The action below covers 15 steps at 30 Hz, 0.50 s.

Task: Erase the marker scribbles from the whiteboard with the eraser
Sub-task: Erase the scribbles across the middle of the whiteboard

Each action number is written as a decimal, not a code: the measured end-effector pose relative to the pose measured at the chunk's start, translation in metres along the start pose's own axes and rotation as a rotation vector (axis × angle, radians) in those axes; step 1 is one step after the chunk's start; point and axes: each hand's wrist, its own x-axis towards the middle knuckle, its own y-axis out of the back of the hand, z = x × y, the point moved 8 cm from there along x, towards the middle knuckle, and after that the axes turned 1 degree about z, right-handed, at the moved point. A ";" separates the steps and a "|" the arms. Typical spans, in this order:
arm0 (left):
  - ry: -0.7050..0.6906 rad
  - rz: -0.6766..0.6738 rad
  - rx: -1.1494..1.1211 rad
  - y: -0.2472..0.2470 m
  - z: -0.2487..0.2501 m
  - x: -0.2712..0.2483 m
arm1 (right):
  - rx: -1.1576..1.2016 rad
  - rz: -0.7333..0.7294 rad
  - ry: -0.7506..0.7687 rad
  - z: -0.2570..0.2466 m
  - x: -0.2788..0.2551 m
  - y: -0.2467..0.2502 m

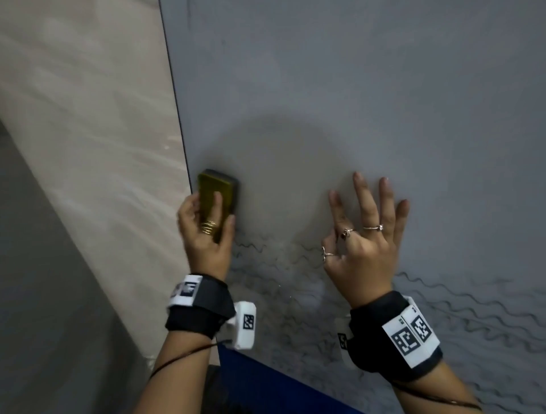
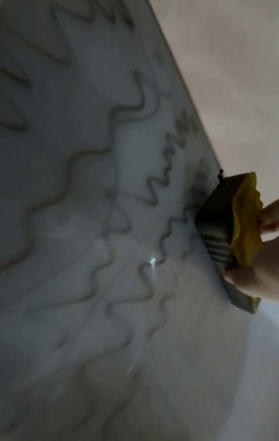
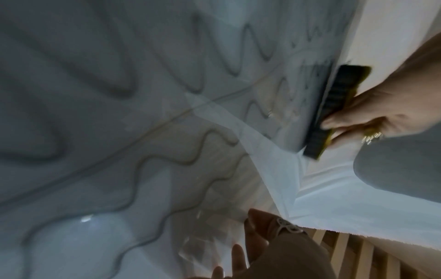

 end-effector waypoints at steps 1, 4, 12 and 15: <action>-0.014 -0.037 -0.029 -0.008 0.004 -0.003 | 0.010 0.018 -0.013 -0.002 0.001 0.001; 0.012 -0.075 -0.057 -0.016 0.002 -0.004 | 0.009 0.042 -0.032 -0.005 0.000 0.002; 0.159 0.064 0.158 0.019 -0.043 0.000 | 0.002 0.011 -0.054 -0.004 0.000 -0.006; 0.191 0.062 0.188 0.023 -0.049 -0.006 | 0.000 0.001 -0.067 -0.006 -0.001 -0.009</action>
